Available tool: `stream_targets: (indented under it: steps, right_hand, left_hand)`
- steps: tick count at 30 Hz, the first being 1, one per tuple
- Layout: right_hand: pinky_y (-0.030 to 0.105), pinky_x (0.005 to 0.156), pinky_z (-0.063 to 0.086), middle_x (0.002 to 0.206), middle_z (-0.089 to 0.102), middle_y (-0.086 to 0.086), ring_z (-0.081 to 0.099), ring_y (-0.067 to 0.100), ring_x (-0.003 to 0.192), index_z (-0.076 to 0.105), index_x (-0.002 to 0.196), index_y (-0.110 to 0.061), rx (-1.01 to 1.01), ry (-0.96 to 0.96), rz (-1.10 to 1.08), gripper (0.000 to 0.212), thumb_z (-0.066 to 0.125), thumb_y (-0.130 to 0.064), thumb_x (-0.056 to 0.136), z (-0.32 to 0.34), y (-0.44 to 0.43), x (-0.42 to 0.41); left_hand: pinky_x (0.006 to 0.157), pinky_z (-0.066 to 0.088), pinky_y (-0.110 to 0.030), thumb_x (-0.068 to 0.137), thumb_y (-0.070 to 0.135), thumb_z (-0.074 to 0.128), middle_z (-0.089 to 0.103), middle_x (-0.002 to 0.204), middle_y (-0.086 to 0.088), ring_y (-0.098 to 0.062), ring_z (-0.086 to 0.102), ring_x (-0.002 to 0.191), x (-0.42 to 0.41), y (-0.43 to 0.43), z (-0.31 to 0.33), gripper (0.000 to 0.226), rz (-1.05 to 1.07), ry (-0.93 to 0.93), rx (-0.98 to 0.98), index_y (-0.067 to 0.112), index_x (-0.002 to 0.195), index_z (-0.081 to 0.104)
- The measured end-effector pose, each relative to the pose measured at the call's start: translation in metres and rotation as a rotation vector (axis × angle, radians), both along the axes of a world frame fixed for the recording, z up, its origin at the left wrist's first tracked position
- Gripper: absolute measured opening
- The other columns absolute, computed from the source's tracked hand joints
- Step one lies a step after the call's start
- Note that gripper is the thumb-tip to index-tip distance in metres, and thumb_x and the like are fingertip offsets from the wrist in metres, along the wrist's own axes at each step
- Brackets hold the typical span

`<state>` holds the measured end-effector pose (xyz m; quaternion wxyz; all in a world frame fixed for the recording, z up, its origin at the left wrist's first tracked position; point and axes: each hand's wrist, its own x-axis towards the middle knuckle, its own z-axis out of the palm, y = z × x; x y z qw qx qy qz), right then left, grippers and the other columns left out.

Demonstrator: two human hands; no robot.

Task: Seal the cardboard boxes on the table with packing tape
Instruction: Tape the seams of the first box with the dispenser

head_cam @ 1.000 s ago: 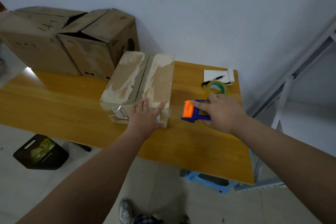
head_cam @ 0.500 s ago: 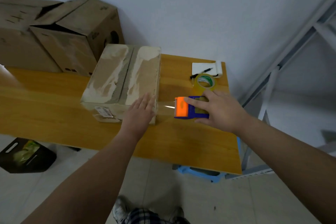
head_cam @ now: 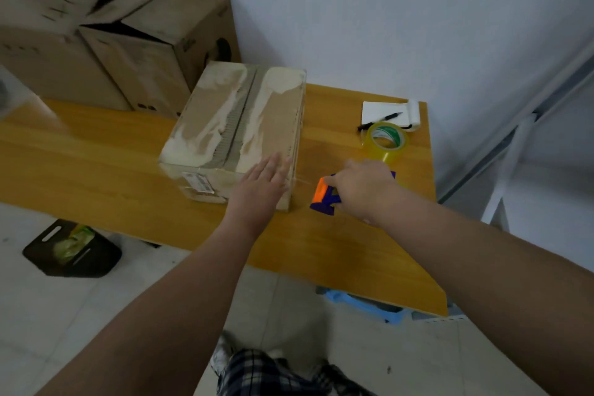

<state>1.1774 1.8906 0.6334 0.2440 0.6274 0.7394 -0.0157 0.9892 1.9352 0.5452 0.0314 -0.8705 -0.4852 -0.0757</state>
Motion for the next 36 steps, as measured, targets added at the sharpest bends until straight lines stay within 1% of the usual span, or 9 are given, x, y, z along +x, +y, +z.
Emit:
stream_targets:
  steps: [3, 7, 10, 15, 19, 24, 29, 32, 36]
  right_hand:
    - [0.031, 0.055, 0.034, 0.094, 0.043, 0.001, 0.051, 0.023, 0.082, 0.051, 0.123, -0.035, -0.031, 0.061, -0.009, 0.034, 0.055, -0.044, 0.090, -0.006, 0.006, -0.006]
    - [0.029, 0.053, 0.035, 0.094, 0.053, -0.001, 0.056, 0.021, 0.084, 0.056, 0.116, -0.030, -0.040, 0.113, 0.009, 0.030, 0.052, -0.043, 0.089, -0.019, 0.012, -0.016]
    - [0.028, 0.052, 0.035, 0.090, 0.057, -0.003, 0.057, 0.020, 0.082, 0.060, 0.107, -0.026, -0.023, 0.108, 0.021, 0.025, 0.051, -0.041, 0.089, -0.023, 0.023, -0.027]
    - [0.032, 0.066, 0.043, 0.079, 0.051, -0.002, 0.054, 0.020, 0.082, 0.054, 0.084, -0.019, -0.197, -0.038, -0.110, 0.014, 0.054, -0.033, 0.088, -0.055, 0.003, 0.006]
    - [0.033, 0.075, 0.050, 0.119, 0.059, 0.002, 0.057, 0.022, 0.102, 0.052, 0.127, -0.024, -0.165, 0.280, -0.331, 0.044, 0.050, -0.049, 0.092, -0.086, -0.013, 0.042]
    - [0.036, 0.075, 0.048, 0.108, 0.061, 0.006, 0.057, 0.022, 0.090, 0.056, 0.121, -0.018, -0.061, 0.661, -0.531, 0.042, 0.055, -0.048, 0.091, -0.100, 0.001, 0.043]
    - [0.039, 0.097, 0.042, 0.152, 0.031, 0.010, 0.041, 0.032, 0.131, 0.029, 0.147, -0.011, 0.035, 1.331, -1.026, 0.081, 0.062, -0.052, 0.085, -0.108, -0.001, 0.043]
    - [0.040, 0.093, 0.048, 0.130, 0.054, 0.014, 0.055, 0.030, 0.113, 0.054, 0.120, -0.006, 0.000, 1.517, -1.168, 0.058, 0.056, -0.055, 0.088, -0.127, -0.009, 0.037]
    - [0.034, 0.079, 0.037, 0.083, 0.052, -0.004, 0.048, 0.015, 0.077, 0.055, 0.086, -0.019, 0.042, 1.406, -1.137, 0.039, 0.042, -0.054, 0.095, -0.142, -0.023, 0.027]
  left_hand:
    - [0.115, 0.010, -0.029, 0.103, 0.033, 0.026, 0.009, 0.158, -0.002, -0.015, 0.010, 0.144, 0.001, 0.002, 0.001, 0.054, -0.002, 0.008, 0.007, 0.022, 0.150, 0.002]
    - [0.115, 0.005, -0.028, 0.102, 0.023, 0.032, 0.002, 0.159, -0.003, -0.015, 0.003, 0.145, -0.001, 0.003, -0.003, 0.060, -0.033, 0.068, 0.033, 0.020, 0.147, -0.008]
    - [0.116, 0.004, -0.031, 0.096, 0.019, 0.012, -0.002, 0.159, -0.003, -0.017, -0.003, 0.145, -0.003, 0.003, -0.001, 0.056, -0.085, 0.153, 0.041, 0.019, 0.150, 0.000]
    - [0.114, 0.004, -0.025, 0.102, 0.040, 0.027, 0.006, 0.159, 0.001, -0.011, 0.006, 0.144, 0.000, 0.002, 0.005, 0.058, -0.020, 0.010, 0.020, 0.023, 0.150, 0.001]
    - [0.117, 0.013, -0.028, 0.098, 0.045, 0.030, 0.016, 0.157, 0.000, -0.013, 0.014, 0.144, 0.001, 0.001, 0.006, 0.060, -0.015, -0.013, 0.046, 0.021, 0.150, 0.011]
    - [0.115, 0.011, -0.026, 0.097, 0.047, 0.033, 0.023, 0.155, 0.000, -0.013, 0.018, 0.143, 0.002, -0.004, 0.008, 0.061, -0.006, -0.033, 0.076, 0.019, 0.150, 0.019]
    - [0.115, 0.013, -0.028, 0.097, 0.048, 0.035, 0.028, 0.153, -0.001, -0.015, 0.022, 0.142, 0.003, -0.005, 0.006, 0.060, 0.019, -0.076, 0.066, 0.018, 0.148, 0.026]
    - [0.115, 0.013, -0.028, 0.096, 0.051, 0.034, 0.029, 0.153, -0.003, -0.017, 0.023, 0.142, 0.004, -0.006, 0.006, 0.062, 0.021, -0.086, 0.055, 0.017, 0.147, 0.028]
    - [0.115, 0.014, -0.029, 0.095, 0.053, 0.031, 0.030, 0.152, -0.004, -0.017, 0.023, 0.142, 0.006, -0.008, 0.007, 0.063, 0.029, -0.103, 0.037, 0.017, 0.147, 0.029]
